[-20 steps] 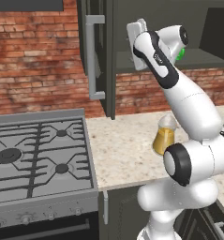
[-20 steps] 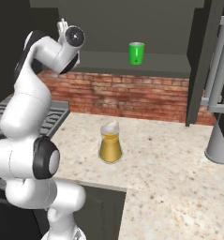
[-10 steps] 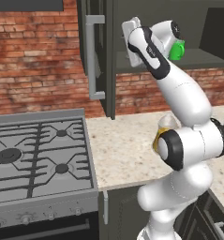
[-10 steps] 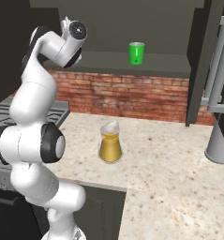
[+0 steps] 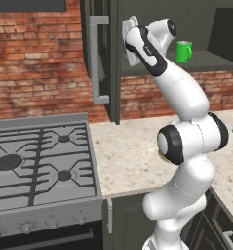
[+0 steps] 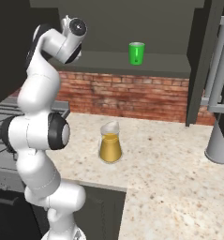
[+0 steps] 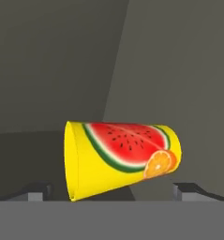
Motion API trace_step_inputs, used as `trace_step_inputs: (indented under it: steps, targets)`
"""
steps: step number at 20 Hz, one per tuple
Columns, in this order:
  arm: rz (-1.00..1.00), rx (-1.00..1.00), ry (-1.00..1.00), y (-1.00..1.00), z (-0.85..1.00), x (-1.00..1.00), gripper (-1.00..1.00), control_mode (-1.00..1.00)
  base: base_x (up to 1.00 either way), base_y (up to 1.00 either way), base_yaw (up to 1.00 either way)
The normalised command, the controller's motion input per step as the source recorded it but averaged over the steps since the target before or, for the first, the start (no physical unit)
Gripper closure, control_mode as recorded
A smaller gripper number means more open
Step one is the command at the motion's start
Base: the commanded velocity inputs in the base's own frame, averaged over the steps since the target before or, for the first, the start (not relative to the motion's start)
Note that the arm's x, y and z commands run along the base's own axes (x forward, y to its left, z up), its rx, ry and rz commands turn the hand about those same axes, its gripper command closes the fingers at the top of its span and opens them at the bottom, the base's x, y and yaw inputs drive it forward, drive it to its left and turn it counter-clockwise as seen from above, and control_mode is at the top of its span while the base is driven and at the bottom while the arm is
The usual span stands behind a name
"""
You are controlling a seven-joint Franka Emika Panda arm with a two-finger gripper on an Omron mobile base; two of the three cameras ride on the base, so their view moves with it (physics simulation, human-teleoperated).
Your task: There is a tray on the dining counter. Grab the cup, mug, and pitcher and place them on the tray. The pitcher may be placed next to the tray if it cannot fit the tray.
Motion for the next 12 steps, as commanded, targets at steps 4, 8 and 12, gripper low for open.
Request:
trace_step_inputs:
  steps: [4, 8, 12]
  targets:
    - [0.00, 0.00, 0.00, 0.02, 0.00, 0.34, -1.00, -1.00, 0.00, 0.00, 0.00]
    - [0.00, 0.00, 0.05, 0.00, 0.00, 0.26, -1.00, -1.00, 0.00, 0.00, 0.00]
    - [0.00, 0.00, 0.10, 0.00, 0.00, 0.08, -1.00, -1.00, 0.00, 0.00, 0.00]
